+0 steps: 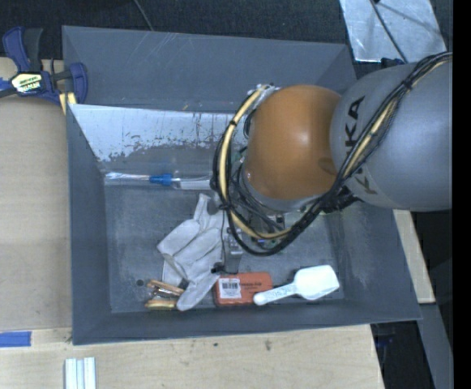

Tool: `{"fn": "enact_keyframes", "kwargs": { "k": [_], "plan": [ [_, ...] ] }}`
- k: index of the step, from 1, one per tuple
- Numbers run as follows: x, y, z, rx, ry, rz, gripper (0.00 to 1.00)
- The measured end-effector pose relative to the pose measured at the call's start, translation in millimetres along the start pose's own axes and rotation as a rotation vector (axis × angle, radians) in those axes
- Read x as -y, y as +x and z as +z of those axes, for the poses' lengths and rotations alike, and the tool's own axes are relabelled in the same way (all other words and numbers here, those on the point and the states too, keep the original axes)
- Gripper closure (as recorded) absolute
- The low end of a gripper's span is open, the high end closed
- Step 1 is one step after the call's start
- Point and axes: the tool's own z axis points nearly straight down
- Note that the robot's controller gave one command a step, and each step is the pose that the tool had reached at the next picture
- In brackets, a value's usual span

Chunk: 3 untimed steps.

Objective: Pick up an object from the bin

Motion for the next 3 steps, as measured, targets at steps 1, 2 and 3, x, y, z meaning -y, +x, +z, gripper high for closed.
{"fn": "enact_keyframes", "kwargs": {
  "k": [1, 2, 3],
  "plan": [
    [2.3, -25.5, 39.2, 0.009, -0.001, -0.01, 0.0],
    [12.3, -47.6, 94.2, 0.002, 0.0, 0.056, 1.0],
    [12.3, -47.6, 94.2, 0.002, 0.0, 0.056, 1.0]
  ]
}}
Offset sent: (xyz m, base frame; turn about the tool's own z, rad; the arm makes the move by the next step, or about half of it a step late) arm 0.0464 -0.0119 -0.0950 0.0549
